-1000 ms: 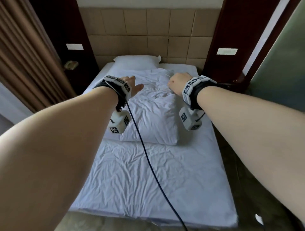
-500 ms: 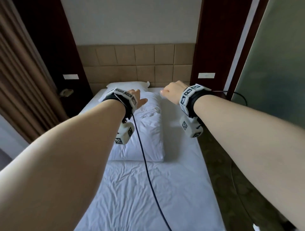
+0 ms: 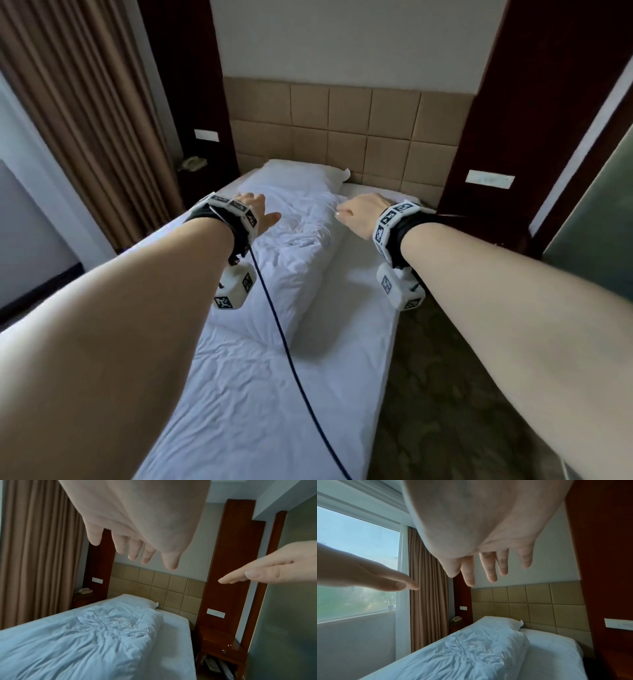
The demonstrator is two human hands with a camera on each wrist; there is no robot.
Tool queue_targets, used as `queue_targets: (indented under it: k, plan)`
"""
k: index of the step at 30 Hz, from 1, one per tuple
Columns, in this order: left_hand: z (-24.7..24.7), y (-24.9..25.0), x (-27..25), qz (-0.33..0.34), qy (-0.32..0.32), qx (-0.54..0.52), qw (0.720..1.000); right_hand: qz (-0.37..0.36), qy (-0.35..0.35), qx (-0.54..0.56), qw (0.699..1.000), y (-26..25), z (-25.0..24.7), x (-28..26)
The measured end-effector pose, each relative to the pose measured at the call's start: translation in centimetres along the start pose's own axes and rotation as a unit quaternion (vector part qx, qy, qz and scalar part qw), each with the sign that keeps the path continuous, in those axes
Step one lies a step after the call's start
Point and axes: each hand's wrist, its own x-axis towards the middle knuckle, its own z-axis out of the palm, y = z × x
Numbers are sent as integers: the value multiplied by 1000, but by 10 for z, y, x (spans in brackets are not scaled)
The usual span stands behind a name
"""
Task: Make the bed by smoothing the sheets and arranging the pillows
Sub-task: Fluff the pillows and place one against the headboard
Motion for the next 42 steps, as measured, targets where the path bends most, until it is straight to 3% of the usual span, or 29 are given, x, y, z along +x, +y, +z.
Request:
queue_targets:
  k: [5, 11, 17, 24, 29, 32, 37, 42]
  plan:
    - [-3, 78, 33, -14, -4, -25, 1000, 9, 3, -2, 1000, 92, -5, 22]
    - [25, 109, 72, -30, -17, -7, 999, 27, -32, -35, 999, 135, 18, 74]
    - [39, 118, 130, -76, -47, 11, 996, -46, -65, -45, 996, 150, 26, 133]
    - [-30, 141, 274, -109, 42, -37, 993, -61, -12, -71, 996, 206, -30, 294]
    - [-29, 124, 359, -145, 45, -50, 987, -79, 14, -49, 996, 233, -49, 400]
    - [14, 118, 399, -159, 23, -43, 986, -82, -5, -56, 995, 250, -16, 458]
    - [109, 103, 456, -222, -63, -31, 973, -132, -108, -76, 982, 258, 77, 564]
    - [175, 93, 523, -301, -102, -61, 946, -238, -144, -70, 958, 231, 154, 666]
